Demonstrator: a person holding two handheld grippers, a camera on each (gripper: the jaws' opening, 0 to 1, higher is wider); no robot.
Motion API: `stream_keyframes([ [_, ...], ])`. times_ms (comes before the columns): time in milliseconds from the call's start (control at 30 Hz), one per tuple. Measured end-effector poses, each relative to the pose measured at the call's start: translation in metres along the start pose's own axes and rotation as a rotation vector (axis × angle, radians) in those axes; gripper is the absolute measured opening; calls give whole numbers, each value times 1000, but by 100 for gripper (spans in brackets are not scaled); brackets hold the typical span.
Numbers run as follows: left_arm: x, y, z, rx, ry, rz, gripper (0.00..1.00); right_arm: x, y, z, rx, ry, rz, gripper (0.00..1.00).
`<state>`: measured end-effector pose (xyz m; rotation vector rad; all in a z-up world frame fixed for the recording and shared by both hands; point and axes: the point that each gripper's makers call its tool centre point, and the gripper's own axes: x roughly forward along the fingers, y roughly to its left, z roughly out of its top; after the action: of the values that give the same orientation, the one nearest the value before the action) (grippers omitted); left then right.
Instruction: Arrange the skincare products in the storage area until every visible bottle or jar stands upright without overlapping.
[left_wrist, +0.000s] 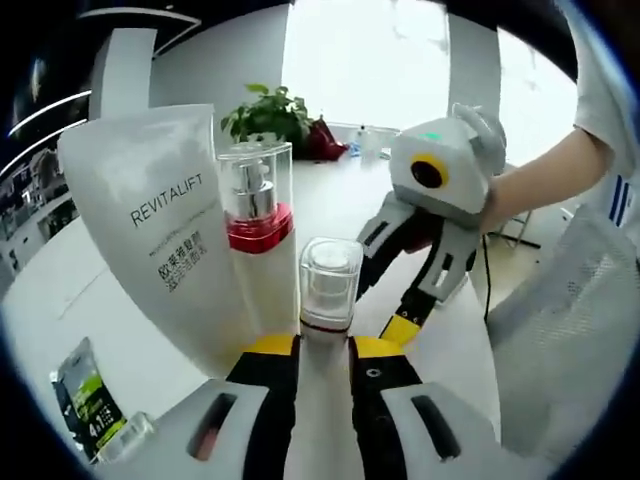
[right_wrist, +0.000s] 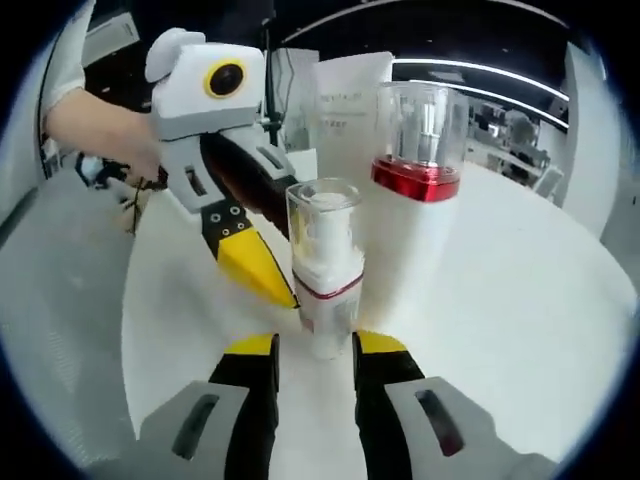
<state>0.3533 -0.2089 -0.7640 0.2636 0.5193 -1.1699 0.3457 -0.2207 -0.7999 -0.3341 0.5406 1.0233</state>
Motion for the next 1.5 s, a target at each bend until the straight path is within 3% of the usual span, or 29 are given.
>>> stream_keyframes([
  [333,-12,-2,2,6,5,15,17,-20,4,8,30,-12,-54,37],
  [400,-17,-3,3,5,7,25,18,-24,5,15,50,-46,-60,41],
  [833,-70,4,-4,-69,-7,154,36,-51,18,38,81,-76,-114,55],
  [1233,-121,-10,-9,-176,-45,220,48,-66,37,69,126,-134,-127,66],
  [1500,-158,-18,-21,-246,-69,284,52,-72,54,76,147,-150,-118,72],
])
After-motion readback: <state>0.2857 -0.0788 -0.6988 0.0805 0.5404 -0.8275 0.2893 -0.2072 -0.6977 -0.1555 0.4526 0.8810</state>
